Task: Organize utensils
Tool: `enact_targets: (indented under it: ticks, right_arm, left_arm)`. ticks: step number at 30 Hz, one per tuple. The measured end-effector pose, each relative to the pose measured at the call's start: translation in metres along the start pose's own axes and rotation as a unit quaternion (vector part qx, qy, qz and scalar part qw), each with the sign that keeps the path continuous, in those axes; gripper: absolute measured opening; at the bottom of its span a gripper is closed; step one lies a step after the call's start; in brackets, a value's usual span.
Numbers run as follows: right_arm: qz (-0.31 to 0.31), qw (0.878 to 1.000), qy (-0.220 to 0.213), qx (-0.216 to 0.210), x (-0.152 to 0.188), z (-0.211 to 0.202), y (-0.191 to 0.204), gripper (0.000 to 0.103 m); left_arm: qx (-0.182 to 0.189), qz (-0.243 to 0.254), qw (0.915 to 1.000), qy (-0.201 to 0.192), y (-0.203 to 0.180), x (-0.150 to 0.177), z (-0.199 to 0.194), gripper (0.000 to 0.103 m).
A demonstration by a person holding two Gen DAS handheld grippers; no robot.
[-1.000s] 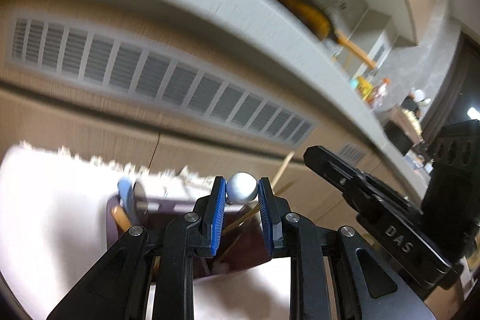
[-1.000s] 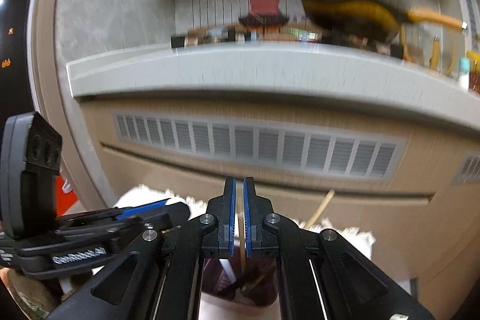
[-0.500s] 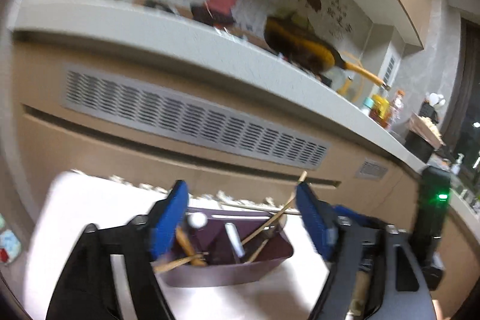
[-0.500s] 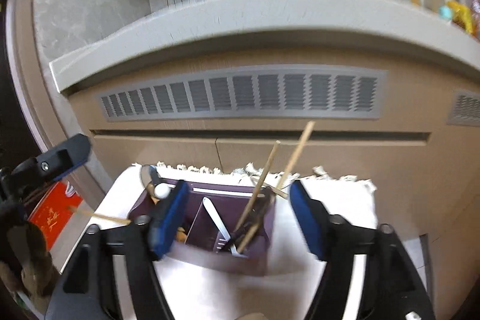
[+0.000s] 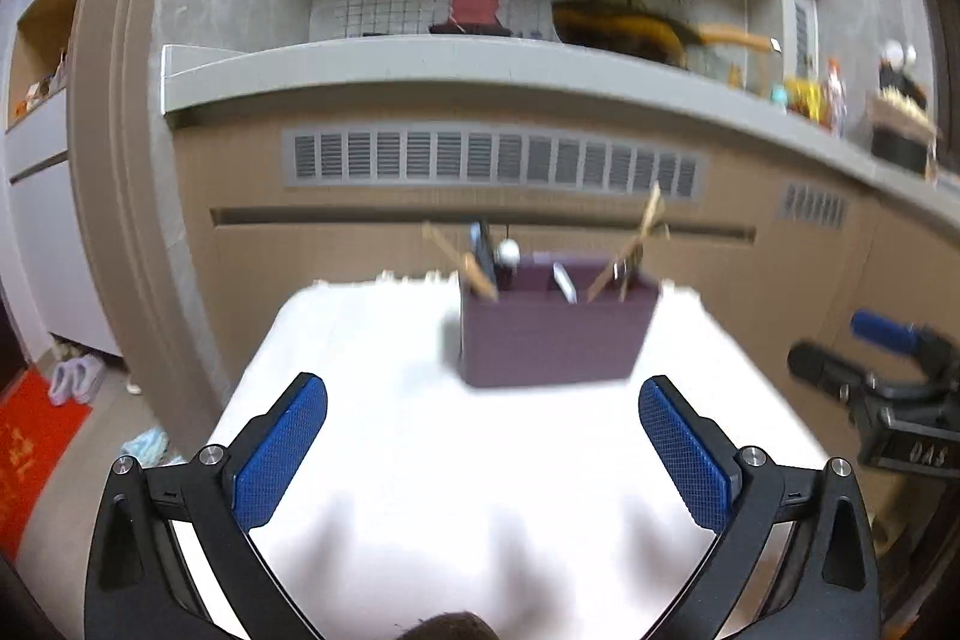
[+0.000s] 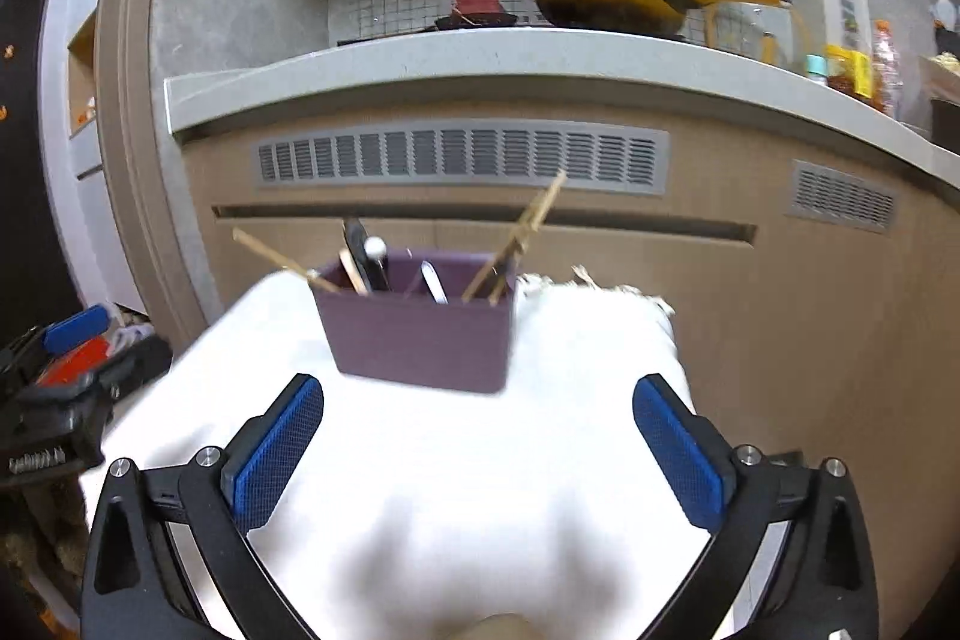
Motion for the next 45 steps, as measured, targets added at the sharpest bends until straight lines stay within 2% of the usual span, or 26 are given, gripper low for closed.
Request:
enact_targets:
  ticks: [4,9,13,45]
  right_arm:
    - [0.003,0.999,-0.014,0.041,0.03,-0.012,0.001,0.102]
    - [0.025,0.999,-0.023,0.039,0.049,-0.029,-0.003,0.102]
    - [0.002,0.998,-0.034,0.057,0.052,-0.037,0.002,0.102]
    - [0.012,0.997,-0.05,0.052,0.054,-0.058,-0.001,0.103]
  left_arm:
    - [-0.032,0.03,0.9989,-0.014,-0.018,0.027,-0.018,0.103]
    - [-0.014,0.026,0.9994,-0.017,-0.025,0.036,-0.031,0.103]
    - [-0.021,0.027,0.9992,-0.023,-0.028,0.031,-0.038,0.103]
    - [-0.012,0.025,0.9996,-0.005,-0.037,0.033,-0.046,0.103]
Point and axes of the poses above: each gripper's, at about its wrist camera, not at the fingertips, and z roughly the way its jaws point, y to its left, x to its underside, the point moved 1 cm from there along z, roughly the way its jaws point, and after that the axes turned 3 degrees about y, right-handed, at the moved point
